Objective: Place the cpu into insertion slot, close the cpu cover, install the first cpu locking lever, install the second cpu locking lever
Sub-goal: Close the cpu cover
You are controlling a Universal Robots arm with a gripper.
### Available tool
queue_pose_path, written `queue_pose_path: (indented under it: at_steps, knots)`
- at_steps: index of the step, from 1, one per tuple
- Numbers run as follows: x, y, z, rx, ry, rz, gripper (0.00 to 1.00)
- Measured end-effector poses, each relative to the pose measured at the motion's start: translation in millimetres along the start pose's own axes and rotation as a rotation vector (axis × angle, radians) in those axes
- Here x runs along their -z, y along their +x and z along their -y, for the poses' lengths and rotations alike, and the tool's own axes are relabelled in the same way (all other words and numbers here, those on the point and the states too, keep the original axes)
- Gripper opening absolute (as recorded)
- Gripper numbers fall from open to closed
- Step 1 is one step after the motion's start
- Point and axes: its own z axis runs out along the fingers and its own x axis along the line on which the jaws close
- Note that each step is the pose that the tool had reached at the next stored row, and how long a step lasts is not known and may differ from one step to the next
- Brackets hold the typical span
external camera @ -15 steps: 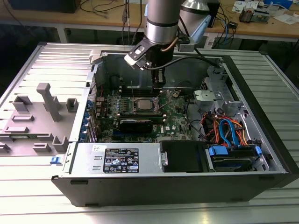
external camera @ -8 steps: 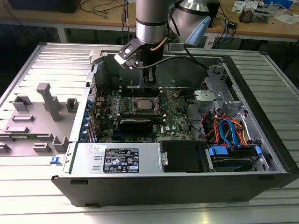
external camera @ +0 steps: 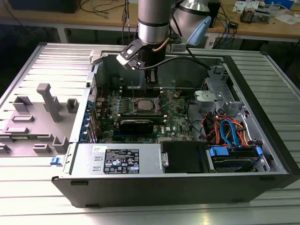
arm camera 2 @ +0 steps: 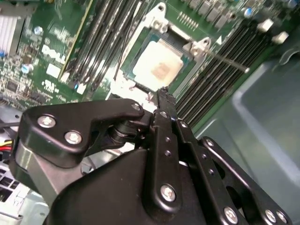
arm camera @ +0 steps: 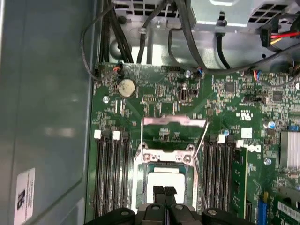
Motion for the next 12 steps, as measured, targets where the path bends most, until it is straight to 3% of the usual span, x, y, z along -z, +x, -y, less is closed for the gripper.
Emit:
queue_pose_path:
  at_steps: [4,11,12]
  knots:
    - [-0.3,-1.0,-18.2,0.0,0.0,0.0003,0.11]
    - [2.2,-1.2,-22.0,0.0,0.0015,-0.0001,0.11]
    - [2.2,-1.4,-25.7,0.0,0.002,0.0003,0.11]
